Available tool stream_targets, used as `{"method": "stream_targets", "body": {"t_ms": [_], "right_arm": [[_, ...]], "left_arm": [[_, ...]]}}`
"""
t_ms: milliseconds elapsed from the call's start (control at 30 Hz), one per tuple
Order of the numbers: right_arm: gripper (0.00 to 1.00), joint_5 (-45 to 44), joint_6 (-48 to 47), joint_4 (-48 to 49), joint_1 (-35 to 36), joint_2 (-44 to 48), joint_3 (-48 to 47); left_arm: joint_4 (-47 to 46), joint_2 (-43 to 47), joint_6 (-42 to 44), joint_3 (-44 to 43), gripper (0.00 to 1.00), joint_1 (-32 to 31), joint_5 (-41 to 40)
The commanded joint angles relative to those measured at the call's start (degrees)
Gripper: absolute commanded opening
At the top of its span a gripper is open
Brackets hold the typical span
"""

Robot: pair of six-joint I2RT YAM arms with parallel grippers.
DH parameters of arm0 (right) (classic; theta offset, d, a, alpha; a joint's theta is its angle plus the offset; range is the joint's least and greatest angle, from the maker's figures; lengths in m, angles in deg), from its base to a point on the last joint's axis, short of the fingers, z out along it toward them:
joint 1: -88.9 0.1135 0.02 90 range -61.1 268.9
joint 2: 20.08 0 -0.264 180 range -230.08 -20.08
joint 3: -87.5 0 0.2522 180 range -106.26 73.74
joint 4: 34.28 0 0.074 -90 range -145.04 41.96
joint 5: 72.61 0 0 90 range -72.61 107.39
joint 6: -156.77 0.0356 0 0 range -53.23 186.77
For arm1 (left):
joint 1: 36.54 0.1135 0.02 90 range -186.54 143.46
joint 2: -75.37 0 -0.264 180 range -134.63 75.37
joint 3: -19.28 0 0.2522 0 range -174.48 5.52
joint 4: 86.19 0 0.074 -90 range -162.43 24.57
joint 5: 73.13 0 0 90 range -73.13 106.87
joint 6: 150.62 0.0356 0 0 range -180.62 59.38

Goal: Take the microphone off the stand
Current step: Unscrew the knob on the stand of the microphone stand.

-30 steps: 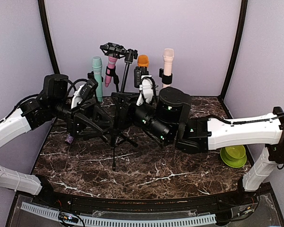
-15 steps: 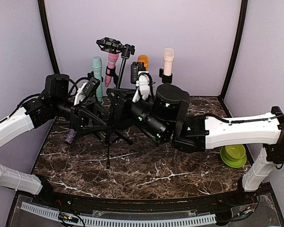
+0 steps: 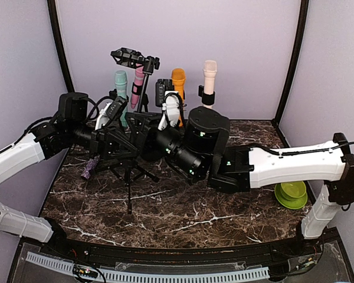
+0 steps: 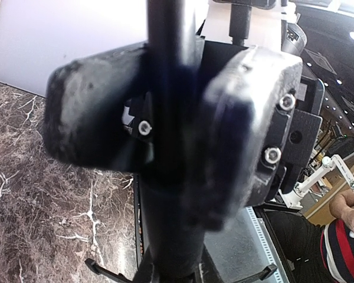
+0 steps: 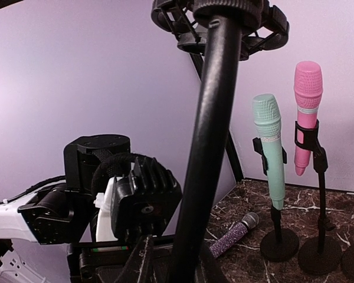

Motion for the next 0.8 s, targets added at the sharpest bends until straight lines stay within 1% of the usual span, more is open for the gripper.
{"method": "stream_targets", "body": {"t_ms": [0, 33, 67, 100, 133, 167, 200, 267, 367, 433, 500, 633, 767], "right_arm": [[0.0, -0.5, 0.3, 5.3, -0.1, 1.2, -0.5], [0.0, -0.5, 0.3, 4.4, -0.4, 1.7, -0.2], [0.46, 20.0, 0.3, 3.6, -0.9, 2.5, 0.4], [0.69, 26.5, 3.6, 3.1, -1.9, 3.4, 2.1], [0.76, 28.8, 6.1, 2.7, -3.2, 4.5, 3.7], [0.79, 30.9, 8.7, 2.2, -4.8, 5.5, 5.1], [0.79, 33.3, 10.8, 0.8, -6.3, 5.8, 6.3], [0.79, 36.8, 12.8, -2.7, -8.4, 9.3, 8.1], [0.77, 41.0, 11.3, -10.3, -9.9, 12.1, 8.1], [0.74, 40.8, 9.4, -16.5, -10.2, 13.2, 6.7], [0.68, 39.5, 7.8, -21.0, -10.6, 13.8, 5.4], [0.65, 39.0, 5.5, -26.8, -11.0, 12.7, 1.6], [0.59, 39.7, 2.8, -32.1, -11.0, 9.6, -3.0]], "left_arm": [[-2.8, 0.6, -0.6, 0.2, 0.0, 0.4, 2.6], [-2.5, 0.5, -0.4, 0.0, 0.0, 0.6, 2.8], [-2.2, 0.4, 0.2, -0.2, 0.0, 1.0, 2.8], [-1.2, 0.4, 1.6, -0.5, 0.0, 1.3, 2.5], [0.4, 0.4, 3.6, -1.2, 0.0, 1.6, 2.1], [2.3, 0.4, 6.2, -1.7, 0.0, 2.0, 1.5], [4.4, 0.3, 8.6, -2.2, 0.0, 2.3, 0.6], [7.8, 0.3, 13.1, -2.9, 0.0, 3.1, -0.9], [9.6, 0.3, 16.7, -3.2, 0.0, 3.9, -3.3], [10.1, 0.6, 18.8, -3.1, 0.0, 3.9, -5.0], [9.5, 0.9, 19.2, -2.7, 0.0, 3.9, -6.8], [8.0, 1.0, 17.6, -2.6, 0.0, 3.9, -7.0], [6.9, 1.0, 15.6, -2.7, 0.0, 3.9, -7.6]]}}
